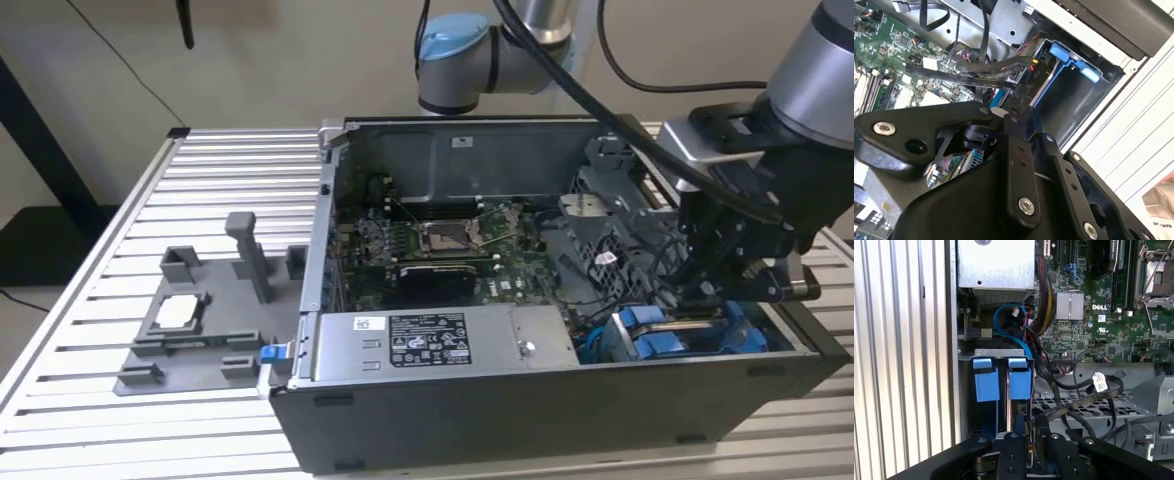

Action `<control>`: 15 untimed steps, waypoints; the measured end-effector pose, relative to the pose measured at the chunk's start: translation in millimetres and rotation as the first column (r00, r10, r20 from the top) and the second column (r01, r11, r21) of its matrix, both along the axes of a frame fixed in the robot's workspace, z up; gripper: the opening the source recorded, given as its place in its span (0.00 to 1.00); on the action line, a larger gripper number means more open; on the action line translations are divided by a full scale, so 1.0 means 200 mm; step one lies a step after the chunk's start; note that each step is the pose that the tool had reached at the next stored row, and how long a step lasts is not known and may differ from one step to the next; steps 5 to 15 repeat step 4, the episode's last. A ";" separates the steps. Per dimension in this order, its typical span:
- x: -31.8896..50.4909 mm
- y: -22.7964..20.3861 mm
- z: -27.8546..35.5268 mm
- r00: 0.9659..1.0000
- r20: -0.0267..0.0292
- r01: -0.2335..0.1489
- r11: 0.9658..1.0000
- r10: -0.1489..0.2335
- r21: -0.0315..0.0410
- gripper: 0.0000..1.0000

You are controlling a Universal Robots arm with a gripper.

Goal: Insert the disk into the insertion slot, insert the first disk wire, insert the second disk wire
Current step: 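Insert the second disk wire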

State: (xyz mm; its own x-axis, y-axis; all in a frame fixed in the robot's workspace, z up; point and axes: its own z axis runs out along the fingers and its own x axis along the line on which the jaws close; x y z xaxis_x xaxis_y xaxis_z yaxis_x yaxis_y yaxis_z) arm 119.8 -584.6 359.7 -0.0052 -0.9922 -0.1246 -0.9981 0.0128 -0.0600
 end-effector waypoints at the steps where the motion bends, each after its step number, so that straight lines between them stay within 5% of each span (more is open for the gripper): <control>1: 0.000 0.000 0.001 1.000 0.000 0.000 1.000 0.000 0.000 0.24; 15: 0.000 0.000 0.001 1.000 0.000 0.000 1.000 0.000 0.000 0.24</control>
